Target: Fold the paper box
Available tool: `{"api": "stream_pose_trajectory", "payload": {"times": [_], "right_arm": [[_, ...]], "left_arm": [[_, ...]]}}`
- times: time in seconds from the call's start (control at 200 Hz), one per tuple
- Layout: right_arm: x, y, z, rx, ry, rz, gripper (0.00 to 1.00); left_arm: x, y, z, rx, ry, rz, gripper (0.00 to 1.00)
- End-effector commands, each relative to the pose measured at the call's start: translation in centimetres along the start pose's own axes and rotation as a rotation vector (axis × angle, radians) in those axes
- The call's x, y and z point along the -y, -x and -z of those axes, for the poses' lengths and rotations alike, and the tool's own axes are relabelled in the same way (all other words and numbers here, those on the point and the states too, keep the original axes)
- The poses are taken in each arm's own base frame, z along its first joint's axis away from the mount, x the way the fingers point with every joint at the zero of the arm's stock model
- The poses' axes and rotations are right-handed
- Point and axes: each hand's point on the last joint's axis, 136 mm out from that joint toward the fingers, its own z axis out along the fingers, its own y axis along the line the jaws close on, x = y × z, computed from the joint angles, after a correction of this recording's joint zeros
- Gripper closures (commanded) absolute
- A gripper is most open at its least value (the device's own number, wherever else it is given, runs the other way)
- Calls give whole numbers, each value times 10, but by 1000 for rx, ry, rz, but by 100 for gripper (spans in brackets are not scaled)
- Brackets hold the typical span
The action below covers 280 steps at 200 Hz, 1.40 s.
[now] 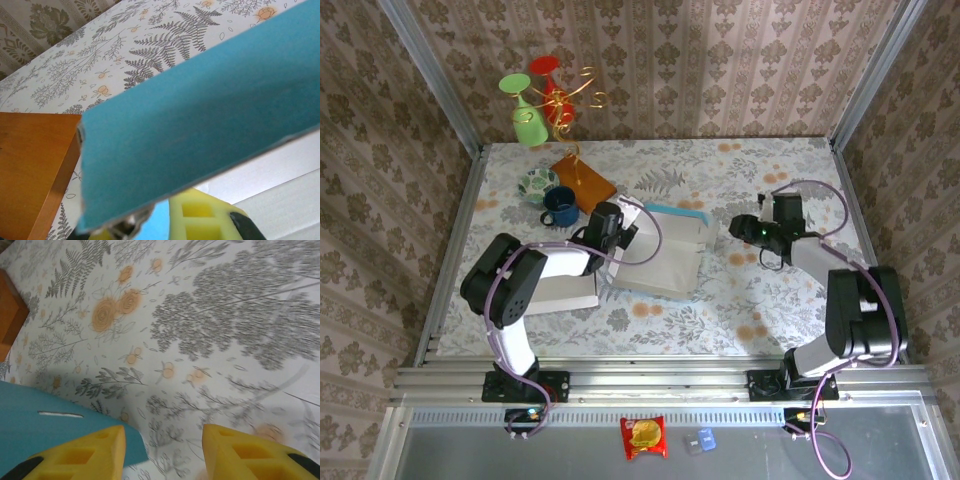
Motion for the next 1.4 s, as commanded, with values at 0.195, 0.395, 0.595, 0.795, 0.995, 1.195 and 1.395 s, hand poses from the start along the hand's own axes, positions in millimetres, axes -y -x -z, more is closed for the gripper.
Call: {"api": "stream_pose_trajectory", "payload": {"times": [0.195, 0.395, 0.595, 0.795, 0.995, 1.195, 1.395], "right_arm": [[-55, -7, -15, -46, 133, 193, 57], [-57, -20, 1, -30, 118, 239, 59], [-42, -32, 12, -20, 36, 215, 59], [-46, -35, 20, 0, 79, 176, 59], [-50, -44, 26, -6, 96, 210, 58], [-57, -36, 17, -13, 124, 261, 57], [-72, -31, 7, -45, 159, 332, 56]], "left_arm": [[6, -20, -7, -80, -39, -19, 100], [8, -21, -8, -87, -34, -20, 100], [12, -21, -9, -90, -35, -28, 100], [15, -21, -8, -90, -39, -34, 100], [16, -22, -8, -91, -44, -38, 100], [20, -21, -8, -88, -52, -48, 100], [21, -21, -8, -86, -50, -59, 100]]}}
